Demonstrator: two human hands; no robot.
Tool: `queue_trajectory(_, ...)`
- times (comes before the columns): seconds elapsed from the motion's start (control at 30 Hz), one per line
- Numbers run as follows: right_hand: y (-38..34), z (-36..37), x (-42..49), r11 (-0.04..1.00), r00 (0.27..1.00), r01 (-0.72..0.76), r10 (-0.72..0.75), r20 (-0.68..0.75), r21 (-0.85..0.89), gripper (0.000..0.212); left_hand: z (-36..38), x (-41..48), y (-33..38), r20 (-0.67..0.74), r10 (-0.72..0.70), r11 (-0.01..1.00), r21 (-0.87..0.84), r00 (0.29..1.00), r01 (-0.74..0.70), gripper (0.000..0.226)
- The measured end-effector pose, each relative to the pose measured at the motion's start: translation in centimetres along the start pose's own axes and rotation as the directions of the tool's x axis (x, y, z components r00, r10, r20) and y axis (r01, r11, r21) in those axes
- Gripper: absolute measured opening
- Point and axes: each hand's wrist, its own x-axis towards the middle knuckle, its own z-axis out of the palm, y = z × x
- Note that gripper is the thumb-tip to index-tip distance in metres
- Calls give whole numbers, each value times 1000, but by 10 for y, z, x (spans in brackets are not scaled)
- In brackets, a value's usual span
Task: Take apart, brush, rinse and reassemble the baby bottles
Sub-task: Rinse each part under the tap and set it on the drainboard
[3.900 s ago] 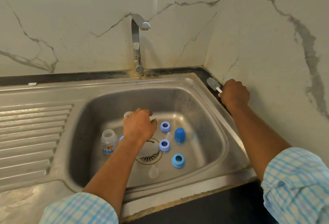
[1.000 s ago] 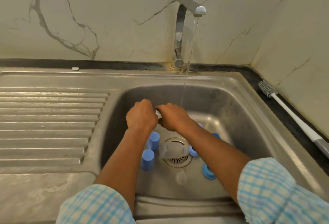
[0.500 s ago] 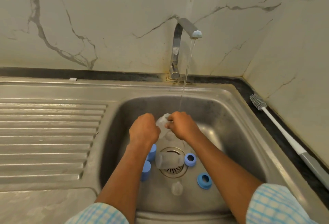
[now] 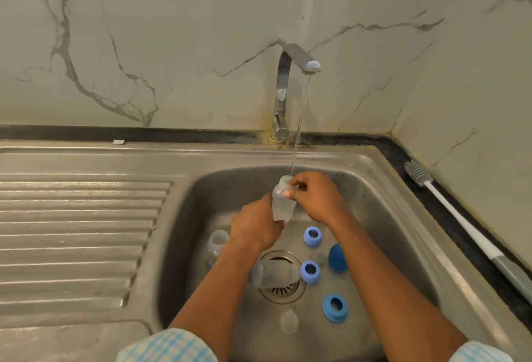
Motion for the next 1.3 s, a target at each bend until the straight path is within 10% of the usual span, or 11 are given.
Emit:
queue_trajectory(0.57, 7, -3, 0, 899, 994, -15, 59, -88, 437, 60, 0, 2, 13, -218, -16, 989, -146, 976, -17, 36)
queue_trajectory(1.3, 9, 10, 1, 997, 1000, -11, 10, 2, 74, 38, 2, 11, -2, -119, -146, 985, -108, 982, 133, 19)
